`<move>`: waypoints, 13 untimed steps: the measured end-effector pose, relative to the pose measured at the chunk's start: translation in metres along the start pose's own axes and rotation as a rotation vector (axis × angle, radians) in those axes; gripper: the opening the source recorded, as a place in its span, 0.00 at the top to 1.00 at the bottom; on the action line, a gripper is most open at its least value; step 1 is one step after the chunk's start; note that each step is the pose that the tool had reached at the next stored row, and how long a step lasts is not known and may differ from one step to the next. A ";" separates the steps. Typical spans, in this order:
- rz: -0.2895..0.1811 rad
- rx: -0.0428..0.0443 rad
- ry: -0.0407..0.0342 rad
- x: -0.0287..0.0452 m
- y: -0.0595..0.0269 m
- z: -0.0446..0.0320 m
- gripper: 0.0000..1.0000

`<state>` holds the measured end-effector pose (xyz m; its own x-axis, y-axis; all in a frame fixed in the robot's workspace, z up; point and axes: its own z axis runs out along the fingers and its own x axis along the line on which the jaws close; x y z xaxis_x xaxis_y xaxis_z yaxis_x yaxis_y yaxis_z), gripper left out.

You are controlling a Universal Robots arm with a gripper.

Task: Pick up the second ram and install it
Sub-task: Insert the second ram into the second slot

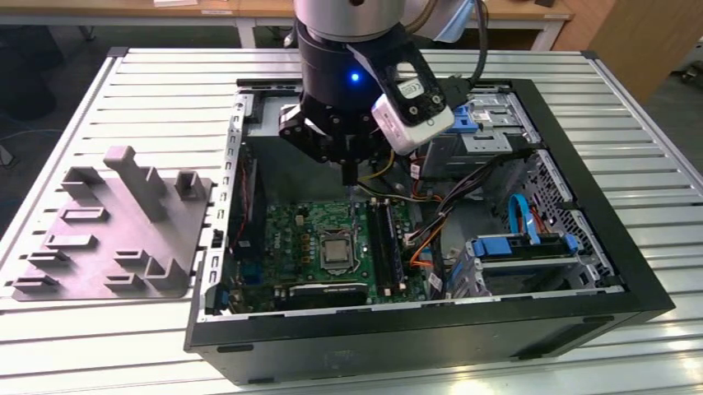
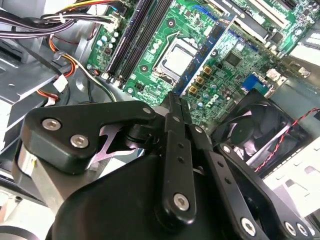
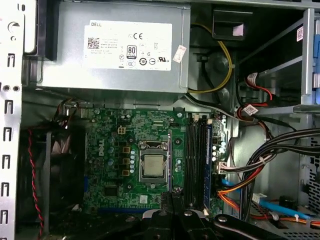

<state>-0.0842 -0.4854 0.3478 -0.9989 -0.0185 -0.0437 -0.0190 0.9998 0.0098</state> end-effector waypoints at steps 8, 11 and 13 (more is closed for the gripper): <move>0.001 -0.0266 -0.0005 0.0003 -0.0019 0.0053 0.89; 0.005 -0.0273 -0.0006 0.0000 -0.0034 0.0096 0.89; 0.011 -0.0271 -0.0008 -0.0003 -0.0040 0.0132 0.89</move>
<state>-0.0833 -0.4892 0.3346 -0.9990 -0.0072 -0.0442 -0.0089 0.9993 0.0373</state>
